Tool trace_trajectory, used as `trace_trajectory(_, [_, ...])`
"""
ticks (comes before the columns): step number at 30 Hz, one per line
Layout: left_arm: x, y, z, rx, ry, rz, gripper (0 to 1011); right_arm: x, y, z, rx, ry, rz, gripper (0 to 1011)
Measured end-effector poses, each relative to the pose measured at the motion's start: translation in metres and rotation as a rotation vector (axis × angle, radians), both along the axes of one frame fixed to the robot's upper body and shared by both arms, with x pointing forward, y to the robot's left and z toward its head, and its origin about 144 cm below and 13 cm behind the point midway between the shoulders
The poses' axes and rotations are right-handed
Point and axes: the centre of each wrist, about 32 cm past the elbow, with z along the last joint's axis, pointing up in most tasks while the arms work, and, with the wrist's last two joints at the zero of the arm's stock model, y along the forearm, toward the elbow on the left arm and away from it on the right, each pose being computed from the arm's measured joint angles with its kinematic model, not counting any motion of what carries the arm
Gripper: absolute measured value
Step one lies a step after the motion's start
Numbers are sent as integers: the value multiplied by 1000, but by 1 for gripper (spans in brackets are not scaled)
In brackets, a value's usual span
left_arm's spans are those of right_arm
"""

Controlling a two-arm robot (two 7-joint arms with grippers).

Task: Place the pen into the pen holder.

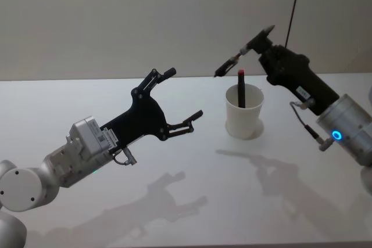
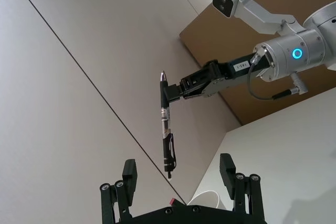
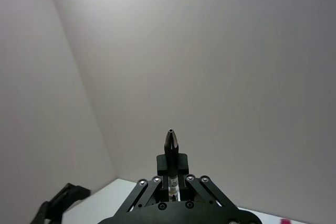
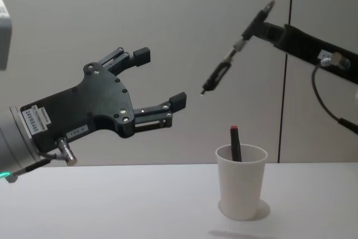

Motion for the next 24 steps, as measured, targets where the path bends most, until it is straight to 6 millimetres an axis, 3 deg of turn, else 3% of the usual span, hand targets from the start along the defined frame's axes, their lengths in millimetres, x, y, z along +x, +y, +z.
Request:
trace_trajectory(13, [0, 0, 0, 0, 0, 0, 1000, 6, -1, -4, -55, 3, -189, 94])
trace_trajectory(24, [0, 0, 0, 0, 0, 0, 1002, 17, 13, -16, -127, 20, -335, 94])
